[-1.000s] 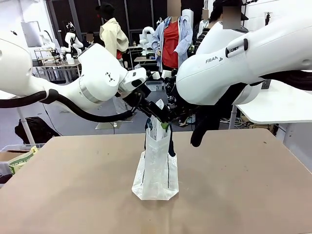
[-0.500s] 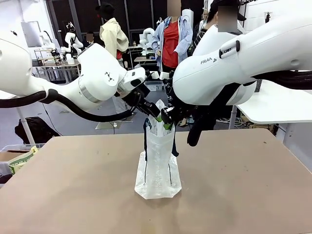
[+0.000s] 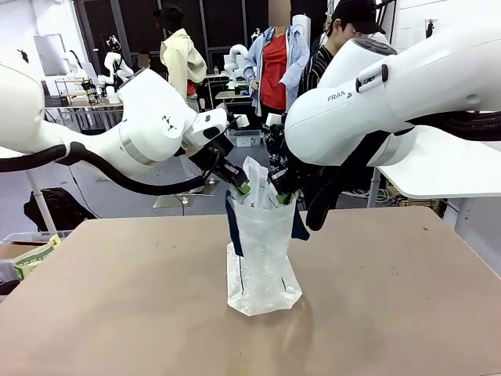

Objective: Transfer purchased items from the store into the shopping bag.
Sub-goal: Open the Reusable shopping bag in the center of the table.

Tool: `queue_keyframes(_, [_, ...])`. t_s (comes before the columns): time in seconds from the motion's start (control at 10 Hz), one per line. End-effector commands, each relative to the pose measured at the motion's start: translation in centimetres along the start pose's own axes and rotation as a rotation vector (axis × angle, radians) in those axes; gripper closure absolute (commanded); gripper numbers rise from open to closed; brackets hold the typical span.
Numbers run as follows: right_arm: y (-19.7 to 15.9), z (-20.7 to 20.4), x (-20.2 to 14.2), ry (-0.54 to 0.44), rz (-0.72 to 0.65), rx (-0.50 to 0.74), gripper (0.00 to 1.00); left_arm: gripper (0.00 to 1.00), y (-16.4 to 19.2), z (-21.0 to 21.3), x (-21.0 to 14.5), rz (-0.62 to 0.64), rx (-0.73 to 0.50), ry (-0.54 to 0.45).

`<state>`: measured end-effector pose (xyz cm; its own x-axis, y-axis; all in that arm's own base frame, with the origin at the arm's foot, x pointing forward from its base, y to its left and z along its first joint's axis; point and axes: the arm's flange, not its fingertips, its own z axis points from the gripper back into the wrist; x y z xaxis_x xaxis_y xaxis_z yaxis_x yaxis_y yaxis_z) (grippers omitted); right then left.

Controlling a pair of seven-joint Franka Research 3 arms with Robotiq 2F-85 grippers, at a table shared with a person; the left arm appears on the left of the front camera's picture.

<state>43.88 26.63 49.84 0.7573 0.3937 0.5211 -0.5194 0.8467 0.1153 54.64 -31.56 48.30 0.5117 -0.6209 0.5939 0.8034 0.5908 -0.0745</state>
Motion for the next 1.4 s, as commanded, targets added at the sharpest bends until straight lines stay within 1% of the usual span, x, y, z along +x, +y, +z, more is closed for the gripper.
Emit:
queue_keyframes(0.0, [0.2, 0.1, -0.4, 0.012, -0.035, -0.037, 1.00, 1.00, 0.5, 2.6, -2.2, 0.003, 0.063, 0.024])
queue_keyframes(0.2, [-0.1, 0.0, -0.5, 0.019, -0.051, -0.061, 1.00, 1.00, 1.7, 5.7, -4.6, -0.008, 0.104, 0.043])
queue_keyframes(0.3, [0.0, 0.0, -0.5, 0.021, -0.059, -0.067, 1.00, 1.00, 2.3, 7.1, -5.8, 0.003, 0.145, 0.056])
queue_keyframes(0.4, [-0.3, 0.4, -0.8, 0.022, -0.069, -0.078, 1.00, 1.00, 3.4, 8.6, -7.2, 0.054, 0.211, 0.053])
queue_keyframes(0.5, [-0.9, 0.3, -0.7, 0.018, -0.086, -0.091, 1.00, 1.00, 4.6, 10.0, -8.8, 0.069, 0.214, 0.039])
queue_keyframes(0.6, [-1.3, 0.5, -0.9, 0.022, -0.101, -0.098, 1.00, 1.00, 5.4, 10.9, -10.2, 0.082, 0.188, 0.037])
queue_keyframes(0.8, [-1.7, 0.7, -1.1, 0.017, -0.120, -0.104, 1.00, 1.00, 7.0, 12.2, -12.7, 0.136, 0.200, 0.025])
queue_keyframes(0.9, [-1.6, 0.4, -0.9, 0.020, -0.115, -0.099, 1.00, 1.00, 7.4, 12.3, -13.3, 0.134, 0.199, 0.024])
queue_keyframes(1.0, [-1.2, 0.0, -0.6, 0.034, -0.102, -0.097, 1.00, 1.00, 7.3, 11.6, -13.1, 0.114, 0.175, 0.034])
queue_keyframes(1.1, [-0.8, -0.6, -0.4, 0.048, -0.086, -0.093, 1.00, 1.00, 7.2, 10.7, -12.7, 0.093, 0.169, 0.066])
queue_keyframes(1.3, [0.0, -1.5, 0.2, 0.062, -0.077, -0.078, 1.00, 1.00, 6.8, 9.2, -11.7, 0.073, 0.135, 0.085])
